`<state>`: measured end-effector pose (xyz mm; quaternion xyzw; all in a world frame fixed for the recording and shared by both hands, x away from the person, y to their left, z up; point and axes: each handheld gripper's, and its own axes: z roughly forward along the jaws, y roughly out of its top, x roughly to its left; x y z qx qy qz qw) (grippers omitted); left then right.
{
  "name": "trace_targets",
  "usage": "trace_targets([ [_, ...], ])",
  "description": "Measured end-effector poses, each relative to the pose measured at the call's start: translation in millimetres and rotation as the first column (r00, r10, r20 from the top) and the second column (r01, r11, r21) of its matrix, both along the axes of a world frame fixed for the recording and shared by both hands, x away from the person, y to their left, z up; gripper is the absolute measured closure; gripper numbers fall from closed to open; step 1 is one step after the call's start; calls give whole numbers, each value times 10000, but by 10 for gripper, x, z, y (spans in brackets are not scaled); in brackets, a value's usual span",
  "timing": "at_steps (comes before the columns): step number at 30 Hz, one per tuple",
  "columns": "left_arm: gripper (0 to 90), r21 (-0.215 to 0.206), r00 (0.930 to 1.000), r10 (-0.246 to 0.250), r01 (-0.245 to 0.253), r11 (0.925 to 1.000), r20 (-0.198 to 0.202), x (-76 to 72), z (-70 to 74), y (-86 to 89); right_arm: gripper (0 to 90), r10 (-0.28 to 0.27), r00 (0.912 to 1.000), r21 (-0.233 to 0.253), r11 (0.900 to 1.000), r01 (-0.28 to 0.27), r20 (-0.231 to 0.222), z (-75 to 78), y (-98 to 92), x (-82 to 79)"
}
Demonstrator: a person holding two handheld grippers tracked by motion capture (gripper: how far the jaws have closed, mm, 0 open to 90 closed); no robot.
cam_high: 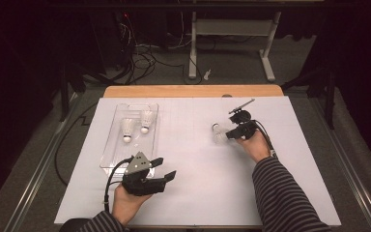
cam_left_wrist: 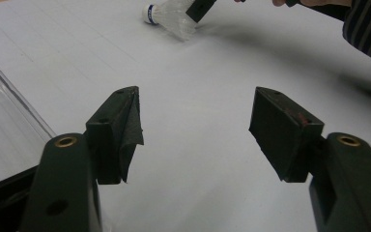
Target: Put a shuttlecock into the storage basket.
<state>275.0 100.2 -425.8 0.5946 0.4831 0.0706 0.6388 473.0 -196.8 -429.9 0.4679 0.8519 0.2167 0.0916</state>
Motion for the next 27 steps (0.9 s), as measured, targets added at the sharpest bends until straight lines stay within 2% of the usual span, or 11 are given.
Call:
trace_targets([
  [8, 364, -5, 10000, 17, -17, 10000, -17, 0, -5, -3, 894, 37, 10000, 164, 9999, -37, 15, -3, -2, -4],
  [19, 364, 95, 10000, 20, -20, 10000, 10, -3, -15, -4, 900, 163, 9998, 271, 9995, -161, -90, 20, -6, -25],
  [27, 365, 124, 10000, 36, -36, 9999, -24, -2, -25, -10, 900, 323, 9995, 343, 9989, -325, 55, 89, -22, -70],
])
